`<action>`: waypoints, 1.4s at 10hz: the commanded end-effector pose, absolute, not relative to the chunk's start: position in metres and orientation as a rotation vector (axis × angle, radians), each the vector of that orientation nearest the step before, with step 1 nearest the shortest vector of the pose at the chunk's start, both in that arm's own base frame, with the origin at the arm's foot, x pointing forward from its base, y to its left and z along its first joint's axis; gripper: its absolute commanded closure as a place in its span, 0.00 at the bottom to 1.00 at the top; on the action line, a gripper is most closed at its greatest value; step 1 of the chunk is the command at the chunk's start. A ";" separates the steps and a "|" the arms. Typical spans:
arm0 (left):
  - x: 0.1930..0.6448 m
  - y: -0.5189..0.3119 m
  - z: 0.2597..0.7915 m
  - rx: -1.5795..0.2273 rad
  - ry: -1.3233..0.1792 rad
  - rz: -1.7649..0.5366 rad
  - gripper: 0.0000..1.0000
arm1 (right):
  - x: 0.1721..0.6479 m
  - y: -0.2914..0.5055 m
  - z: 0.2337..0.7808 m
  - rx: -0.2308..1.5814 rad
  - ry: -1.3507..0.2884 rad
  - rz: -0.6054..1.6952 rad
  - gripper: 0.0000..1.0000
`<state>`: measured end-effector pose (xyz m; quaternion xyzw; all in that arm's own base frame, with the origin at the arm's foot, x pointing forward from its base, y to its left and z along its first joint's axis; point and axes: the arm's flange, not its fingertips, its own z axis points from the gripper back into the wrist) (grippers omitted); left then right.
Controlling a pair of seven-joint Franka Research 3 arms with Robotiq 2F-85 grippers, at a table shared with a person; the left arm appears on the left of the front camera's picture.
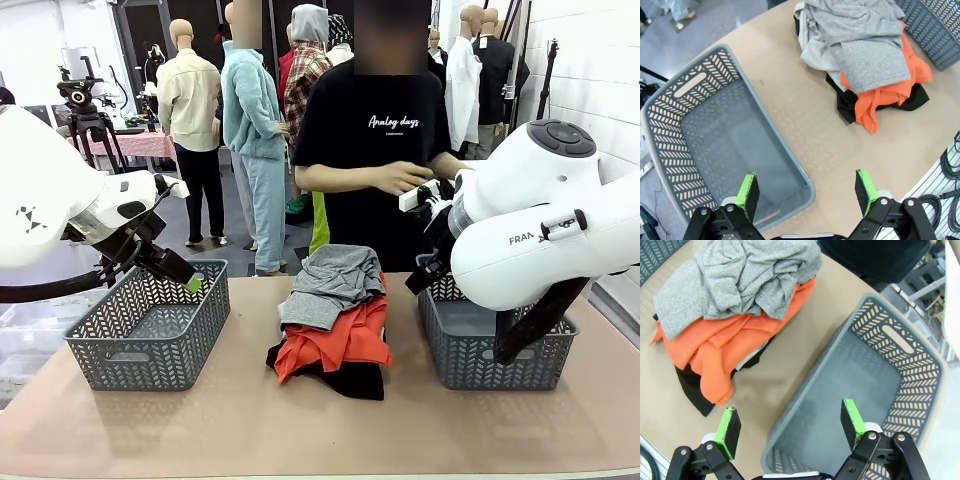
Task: Sort the tops and bottoms.
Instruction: Lift clothes from the center of the table with your left hand.
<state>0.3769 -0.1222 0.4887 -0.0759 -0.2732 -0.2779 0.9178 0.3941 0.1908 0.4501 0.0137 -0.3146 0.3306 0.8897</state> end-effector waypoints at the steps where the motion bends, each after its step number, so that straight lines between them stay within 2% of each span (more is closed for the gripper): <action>1: 0.378 -0.122 0.488 -0.156 -0.562 -0.570 0.00 | 0.395 0.190 0.449 0.029 -0.659 0.684 0.00; 14: 0.378 -0.122 0.488 -0.156 -0.562 -0.570 0.00 | 0.395 0.190 0.449 0.029 -0.659 0.684 0.00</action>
